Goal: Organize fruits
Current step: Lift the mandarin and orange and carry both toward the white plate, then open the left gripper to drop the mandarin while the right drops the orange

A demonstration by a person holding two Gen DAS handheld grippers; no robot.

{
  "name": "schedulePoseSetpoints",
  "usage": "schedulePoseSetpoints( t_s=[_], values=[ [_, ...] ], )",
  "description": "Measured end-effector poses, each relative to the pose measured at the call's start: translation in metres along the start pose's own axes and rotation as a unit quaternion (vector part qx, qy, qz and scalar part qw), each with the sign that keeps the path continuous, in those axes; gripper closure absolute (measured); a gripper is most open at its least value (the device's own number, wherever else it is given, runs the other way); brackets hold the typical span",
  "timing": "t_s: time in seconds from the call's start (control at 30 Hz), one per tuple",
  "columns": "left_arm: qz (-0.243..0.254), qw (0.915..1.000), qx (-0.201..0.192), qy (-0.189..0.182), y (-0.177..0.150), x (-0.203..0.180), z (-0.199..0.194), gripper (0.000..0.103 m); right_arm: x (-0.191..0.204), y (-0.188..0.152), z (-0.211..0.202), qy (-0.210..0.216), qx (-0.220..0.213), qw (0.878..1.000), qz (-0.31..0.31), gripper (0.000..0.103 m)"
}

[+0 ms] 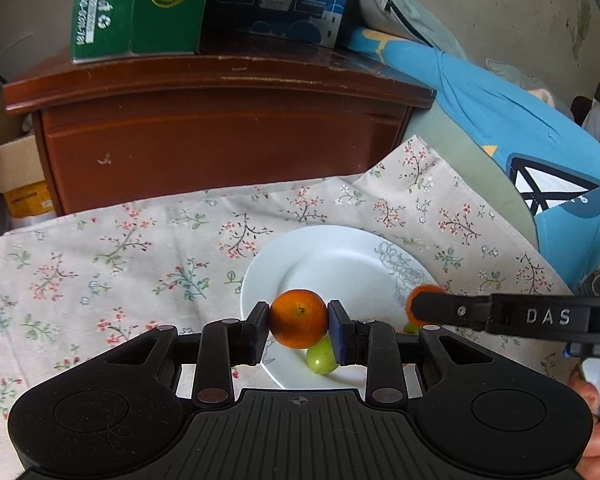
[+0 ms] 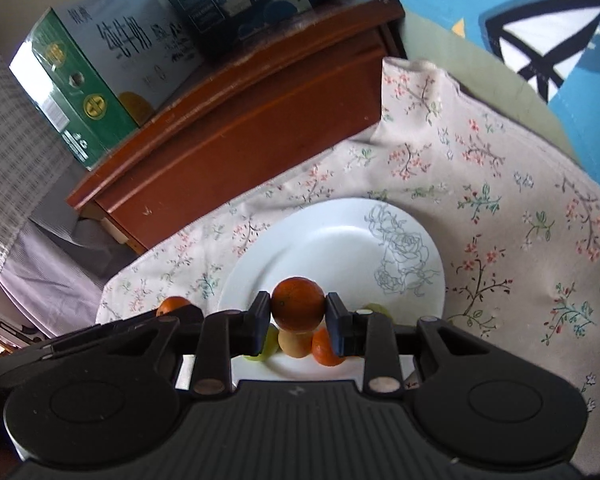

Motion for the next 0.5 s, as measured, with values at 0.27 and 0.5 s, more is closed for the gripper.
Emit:
schedulePoseSetpoints(
  t_s=[0.27,0.5],
  values=[
    [-0.012,0.9998,0.013,-0.002,0.001,0.004,0.023,0.074,-0.004,-0.004,0.018,-0.016,0.017,1.0,-0.004,0.073],
    [-0.016,0.9996,0.015,0.014,0.002,0.001,0.027,0.048,-0.008,-0.003,0.022,-0.031,0.012,0.999,0.0,0.07]
  ],
)
Point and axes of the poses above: each gripper's, at about its wrist camera, not at the fingertips, and z roughly the way its jaws point, x to its left, y to its top, the point moved 2 cm from there along z, roughly the way its jaws point, and after that the axes turned 6 degrees about y, right-handed, at the moved point
